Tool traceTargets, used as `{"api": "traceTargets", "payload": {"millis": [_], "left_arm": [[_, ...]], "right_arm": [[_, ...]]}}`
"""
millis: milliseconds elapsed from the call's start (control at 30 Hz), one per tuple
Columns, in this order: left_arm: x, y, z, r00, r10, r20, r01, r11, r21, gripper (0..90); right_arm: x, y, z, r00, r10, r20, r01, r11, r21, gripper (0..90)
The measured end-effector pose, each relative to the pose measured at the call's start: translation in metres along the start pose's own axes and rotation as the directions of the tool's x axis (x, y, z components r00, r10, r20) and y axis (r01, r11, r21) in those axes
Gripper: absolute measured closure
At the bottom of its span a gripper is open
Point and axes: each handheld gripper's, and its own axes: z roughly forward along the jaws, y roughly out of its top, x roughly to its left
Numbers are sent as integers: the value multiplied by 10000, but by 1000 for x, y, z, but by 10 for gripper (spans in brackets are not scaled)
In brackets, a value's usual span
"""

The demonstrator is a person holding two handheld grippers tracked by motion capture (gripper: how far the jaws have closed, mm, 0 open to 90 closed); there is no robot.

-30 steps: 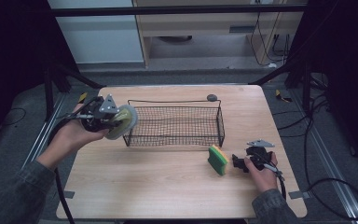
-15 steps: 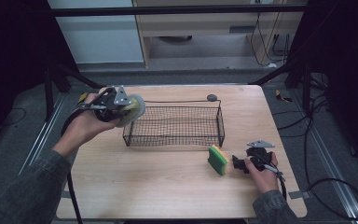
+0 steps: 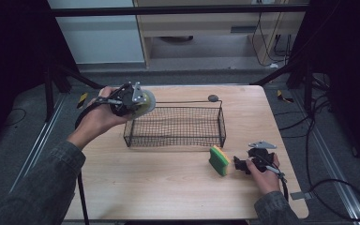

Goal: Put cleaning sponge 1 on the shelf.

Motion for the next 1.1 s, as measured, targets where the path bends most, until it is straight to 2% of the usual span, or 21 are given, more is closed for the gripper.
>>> {"api": "traceTargets", "payload": {"millis": [133,433,700,1100], "left_arm": [[0,2,2,9999,-5,161,5,10000,5,696],[-6,6,5,9976,673,-149,-668,9973,290,696],[-9,8,6,9963,832,-222,-825,9961,301,696],[-17,9,13,9927,1206,20,-1206,9918,418,696]], "right_arm": [[0,-1,-1,10000,3,3,-3,10000,0,7],[0,-1,-1,10000,2,3,-2,10000,-1,7],[0,-1,-1,10000,28,-2,-28,10000,12,7],[0,-1,-1,10000,25,-1,-25,10000,12,7]]}}
